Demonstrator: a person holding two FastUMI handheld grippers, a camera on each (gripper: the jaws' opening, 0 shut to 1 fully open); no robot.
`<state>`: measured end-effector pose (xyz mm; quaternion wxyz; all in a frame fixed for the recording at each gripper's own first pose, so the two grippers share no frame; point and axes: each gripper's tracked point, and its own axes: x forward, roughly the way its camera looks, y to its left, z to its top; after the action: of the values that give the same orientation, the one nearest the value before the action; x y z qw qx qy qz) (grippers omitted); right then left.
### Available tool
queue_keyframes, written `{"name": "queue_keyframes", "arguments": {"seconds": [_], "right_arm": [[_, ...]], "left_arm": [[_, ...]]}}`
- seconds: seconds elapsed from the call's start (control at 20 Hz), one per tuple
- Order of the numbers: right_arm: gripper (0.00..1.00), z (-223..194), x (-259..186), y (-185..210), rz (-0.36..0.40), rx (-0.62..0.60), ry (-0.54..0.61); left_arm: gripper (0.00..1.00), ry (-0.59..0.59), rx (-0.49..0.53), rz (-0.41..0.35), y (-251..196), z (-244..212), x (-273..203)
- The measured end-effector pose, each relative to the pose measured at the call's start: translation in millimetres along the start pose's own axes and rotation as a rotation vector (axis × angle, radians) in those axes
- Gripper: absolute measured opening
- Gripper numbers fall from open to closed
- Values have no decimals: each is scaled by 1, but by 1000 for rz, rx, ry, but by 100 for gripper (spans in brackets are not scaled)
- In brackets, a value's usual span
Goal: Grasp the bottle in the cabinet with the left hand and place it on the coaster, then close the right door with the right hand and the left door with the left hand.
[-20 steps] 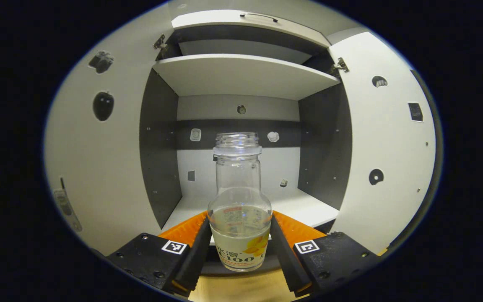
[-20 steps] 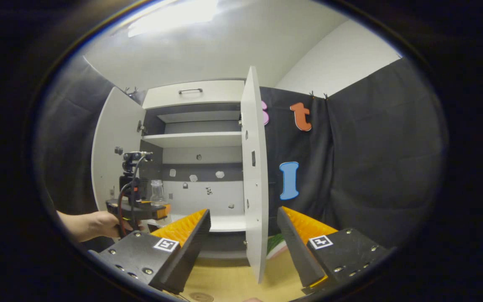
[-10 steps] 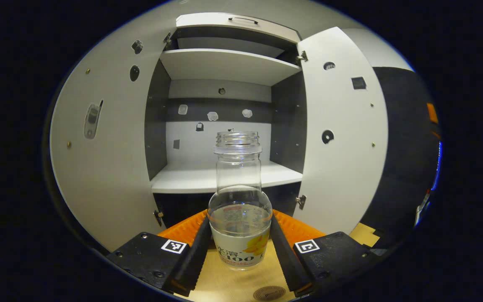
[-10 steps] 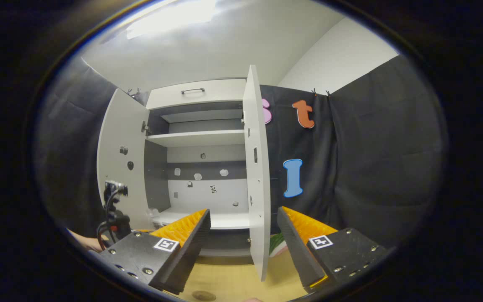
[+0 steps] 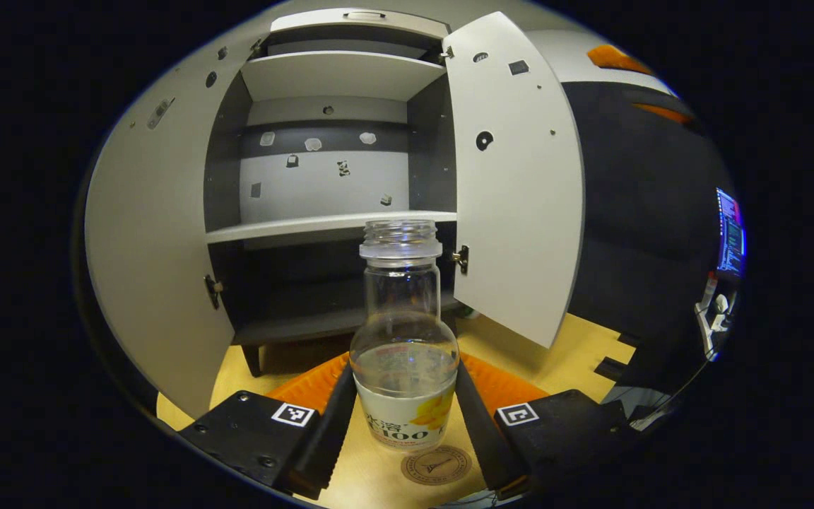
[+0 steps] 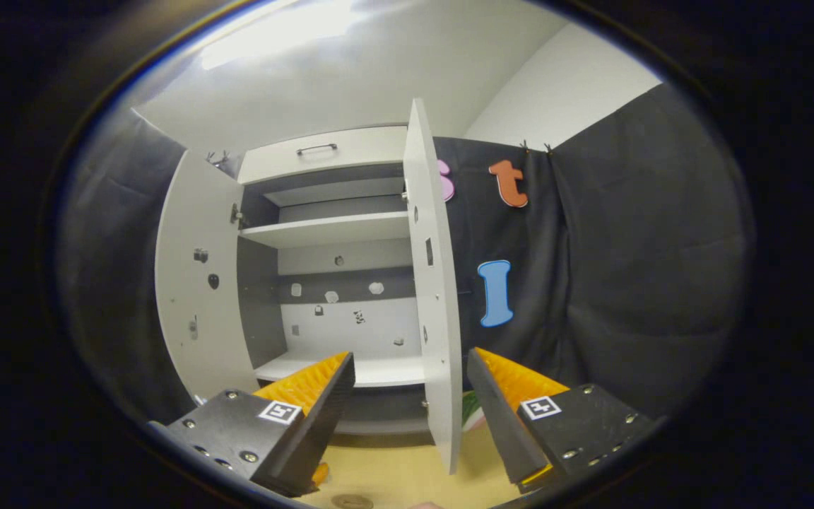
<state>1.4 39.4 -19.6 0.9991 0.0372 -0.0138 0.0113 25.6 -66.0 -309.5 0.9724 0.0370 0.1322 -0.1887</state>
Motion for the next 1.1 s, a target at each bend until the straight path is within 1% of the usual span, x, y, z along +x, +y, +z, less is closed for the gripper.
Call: {"name": "queue_keyframes", "arguments": {"seconds": [0.05,0.15,0.2,0.3,0.35,0.4,0.45,0.5,0.55,0.6,0.65,0.7,0.75,0.8,1.0,1.1], "right_arm": [[94,-1,3,2,10,5,-4],[94,-6,11,3,17,3,4],[97,-11,16,2,10,-6,15],[97,-18,22,1,-4,-28,33],[97,-22,24,1,-7,-32,39],[94,-26,25,4,-3,-31,48],[94,-31,24,6,2,-29,56],[97,-34,24,8,6,-26,61],[97,-38,25,8,10,-24,68],[94,-41,26,8,8,-22,76],[94,-46,28,6,2,-22,87],[97,-50,29,4,-6,-22,98],[94,-53,30,2,-14,-24,108],[97,-53,31,1,-17,-25,112],[97,-58,32,-2,-18,-51,115],[97,-62,31,-4,-22,-37,114]], "left_arm": [[79,-7,-14,-25,-8,-9,1],[79,-67,-33,-73,-20,-18,5],[79,-69,-28,-90,-26,-29,6],[79,-59,20,-146,-40,-51,9],[79,-59,51,-156,-41,-62,10],[80,-60,80,-168,-42,-71,13],[79,-31,105,-185,-44,-85,16],[79,-9,116,-213,-48,-99,18],[81,0,116,-225,-47,-107,17],[80,3,112,-233,-45,-113,16],[79,11,113,-232,-42,-118,17],[80,15,114,-232,-40,-123,17],[79,26,110,-236,-39,-127,16],[80,-4,105,-245,-39,-123,17],[81,61,119,-258,-40,-129,14],[82,72,143,-253,-36,-126,8]]}}
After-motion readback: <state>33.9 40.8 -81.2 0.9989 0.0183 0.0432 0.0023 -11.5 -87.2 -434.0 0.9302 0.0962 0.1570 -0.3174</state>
